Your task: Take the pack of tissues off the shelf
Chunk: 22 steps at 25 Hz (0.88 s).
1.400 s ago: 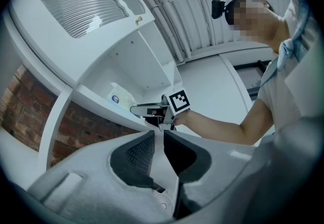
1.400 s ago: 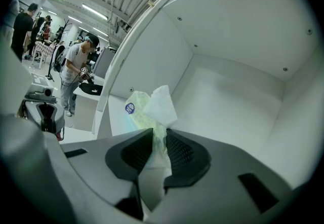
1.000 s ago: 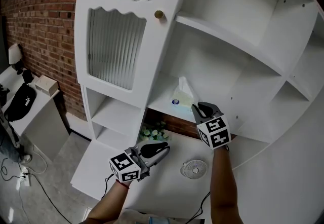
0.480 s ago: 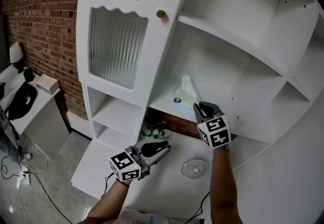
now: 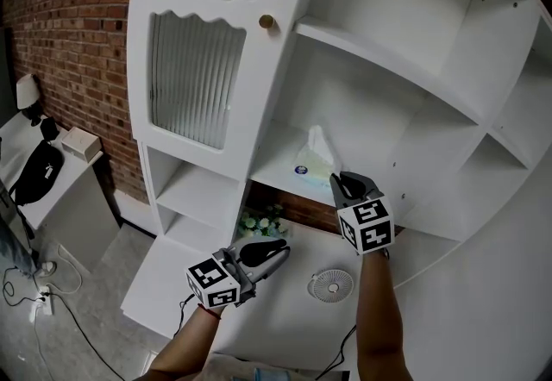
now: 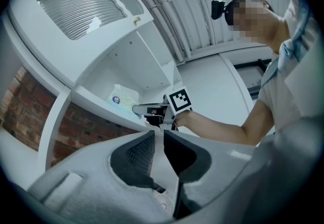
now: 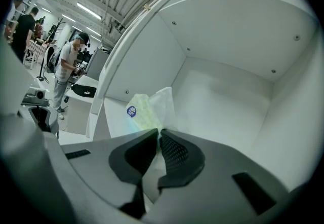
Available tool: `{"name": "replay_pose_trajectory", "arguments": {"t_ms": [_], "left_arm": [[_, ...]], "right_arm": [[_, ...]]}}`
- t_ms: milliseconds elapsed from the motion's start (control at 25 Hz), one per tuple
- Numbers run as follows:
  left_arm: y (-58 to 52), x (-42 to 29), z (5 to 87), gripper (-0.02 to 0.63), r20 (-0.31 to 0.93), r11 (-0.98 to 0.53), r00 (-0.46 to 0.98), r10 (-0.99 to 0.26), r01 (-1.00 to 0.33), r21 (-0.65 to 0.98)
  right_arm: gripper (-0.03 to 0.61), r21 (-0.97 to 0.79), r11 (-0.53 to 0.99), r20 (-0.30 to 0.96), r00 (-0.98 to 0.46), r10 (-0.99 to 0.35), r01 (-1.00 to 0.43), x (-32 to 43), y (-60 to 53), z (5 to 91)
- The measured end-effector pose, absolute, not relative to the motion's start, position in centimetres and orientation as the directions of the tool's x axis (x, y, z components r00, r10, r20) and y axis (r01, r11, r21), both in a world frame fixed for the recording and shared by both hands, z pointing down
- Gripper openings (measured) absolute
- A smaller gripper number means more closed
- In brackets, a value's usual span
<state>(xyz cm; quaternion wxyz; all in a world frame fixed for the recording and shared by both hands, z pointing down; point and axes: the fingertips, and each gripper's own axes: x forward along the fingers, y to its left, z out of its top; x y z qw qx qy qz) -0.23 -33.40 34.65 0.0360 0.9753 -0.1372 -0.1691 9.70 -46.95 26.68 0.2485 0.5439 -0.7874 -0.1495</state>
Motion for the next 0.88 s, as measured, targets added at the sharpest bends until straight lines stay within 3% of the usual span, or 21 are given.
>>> {"name": "replay_pose_trajectory", "arguments": {"t_ms": [880], "left_arm": [[-30.0, 2.3, 34.6, 0.06, -0.301, -0.964, 0.916, -0.266, -0.242, 0.115]], "right_arm": [[0.026, 0.452, 0.316, 0.092, -0.308, -0.947, -0.834, 11.2, -40.8, 25.0]]}}
